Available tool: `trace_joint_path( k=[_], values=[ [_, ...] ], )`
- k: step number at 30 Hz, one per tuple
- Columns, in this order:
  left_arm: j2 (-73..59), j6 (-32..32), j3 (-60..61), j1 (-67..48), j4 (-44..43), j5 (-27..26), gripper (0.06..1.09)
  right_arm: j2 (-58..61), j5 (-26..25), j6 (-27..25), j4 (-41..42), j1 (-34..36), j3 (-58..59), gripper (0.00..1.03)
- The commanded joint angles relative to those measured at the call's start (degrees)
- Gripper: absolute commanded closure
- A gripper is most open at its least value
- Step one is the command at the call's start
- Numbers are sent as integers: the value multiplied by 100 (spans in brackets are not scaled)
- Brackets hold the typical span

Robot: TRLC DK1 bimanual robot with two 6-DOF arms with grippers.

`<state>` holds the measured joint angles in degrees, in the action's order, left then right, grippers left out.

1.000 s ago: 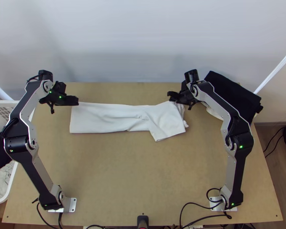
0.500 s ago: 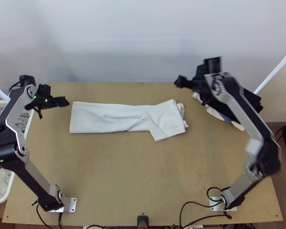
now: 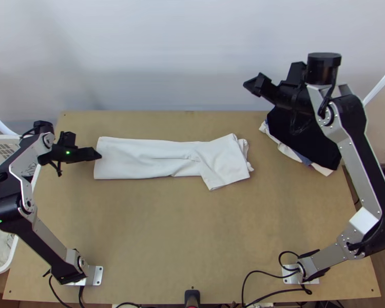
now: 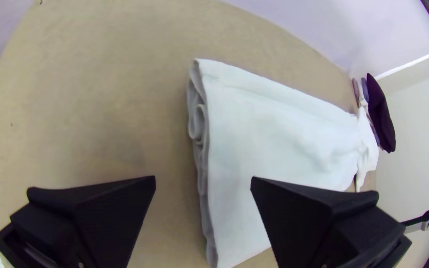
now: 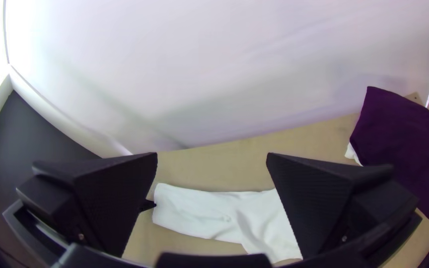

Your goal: Fold the t-shirt

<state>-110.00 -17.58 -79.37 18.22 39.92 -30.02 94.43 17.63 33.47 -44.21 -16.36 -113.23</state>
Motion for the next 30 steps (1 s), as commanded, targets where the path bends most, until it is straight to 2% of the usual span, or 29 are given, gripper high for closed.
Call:
trace_joint_path(
  k=[1, 4, 7, 9, 13, 18, 26, 30],
  values=[
    [-207, 185, 10, -336, -90, -100, 15, -92, 57, 151, -123, -60, -428, 3],
    [-233, 484, -131, -776, -160, -109, 16, -65, 57, 151, -194, -69, -595, 3],
    [-303, 730, -280, -1171, -266, -100, 26, -39, 57, 151, -211, -60, -648, 3],
    [-356, 888, -395, -1303, -345, -100, 46, -21, 57, 151, -255, -60, -709, 3],
    [-391, 1003, -579, -1242, -345, -83, 105, -13, 57, 133, -299, -43, -780, 3],
    [-163, 756, -702, -512, -125, -74, 104, -13, 57, 72, -317, -16, -771, 3],
    [180, -219, -1194, 762, 974, -83, 104, -4, 65, 45, -317, -25, -744, 3],
    [303, -527, -1212, 1193, 1185, -83, 104, 5, 65, 45, -317, -34, -736, 3]
  ],
)
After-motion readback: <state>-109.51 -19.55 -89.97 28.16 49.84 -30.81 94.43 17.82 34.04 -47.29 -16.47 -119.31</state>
